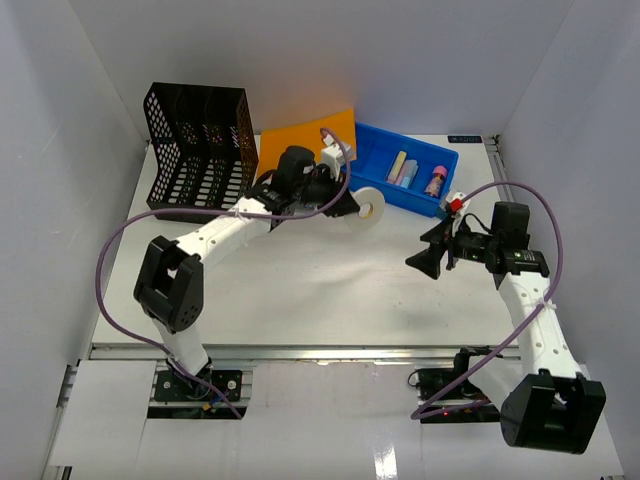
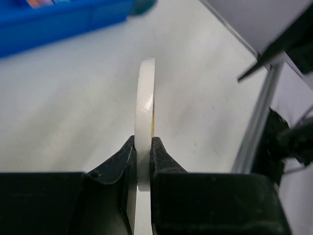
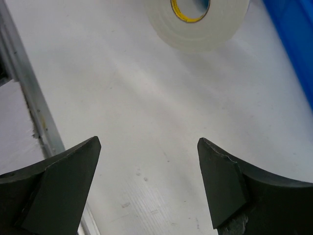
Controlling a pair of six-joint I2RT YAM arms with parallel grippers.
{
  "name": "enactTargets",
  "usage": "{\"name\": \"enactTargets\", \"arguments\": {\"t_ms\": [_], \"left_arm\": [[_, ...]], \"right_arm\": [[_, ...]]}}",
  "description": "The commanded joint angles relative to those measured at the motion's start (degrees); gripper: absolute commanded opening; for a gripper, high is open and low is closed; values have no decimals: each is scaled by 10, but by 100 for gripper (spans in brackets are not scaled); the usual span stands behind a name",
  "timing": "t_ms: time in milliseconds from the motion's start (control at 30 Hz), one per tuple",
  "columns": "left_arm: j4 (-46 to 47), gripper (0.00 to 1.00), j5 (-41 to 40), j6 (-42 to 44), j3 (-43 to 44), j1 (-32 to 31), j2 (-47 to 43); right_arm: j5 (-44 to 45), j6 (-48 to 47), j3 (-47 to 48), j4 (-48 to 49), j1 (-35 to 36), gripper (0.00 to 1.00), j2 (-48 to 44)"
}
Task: Organize the desk
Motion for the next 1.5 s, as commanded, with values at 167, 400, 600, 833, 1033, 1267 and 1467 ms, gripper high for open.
{"name": "enactTargets", "arguments": {"t_ms": [167,400,600,833,1033,1267,1467], "left_arm": [[-49,0,-220,-3,364,2,227],[36,0,-274,2,546,1,380],[115,0,-317,28,550,-3,430],[124,8,-314,60,551,-11,460],[123,51,-336,93,534,-25,464],[125,80,-329,94,543,-38,446],[122,82,-313,90,493,-53,344]], "right_arm": [[188,166,-32,163,-62,91,-73],[199,187,-37,175,-74,91,-72],[203,186,-39,179,-75,91,-60],[207,184,-42,183,-78,91,-51],[205,185,-44,187,-88,91,-45],[204,180,-47,189,-114,92,-39],[199,173,-53,190,-143,93,-26]]}}
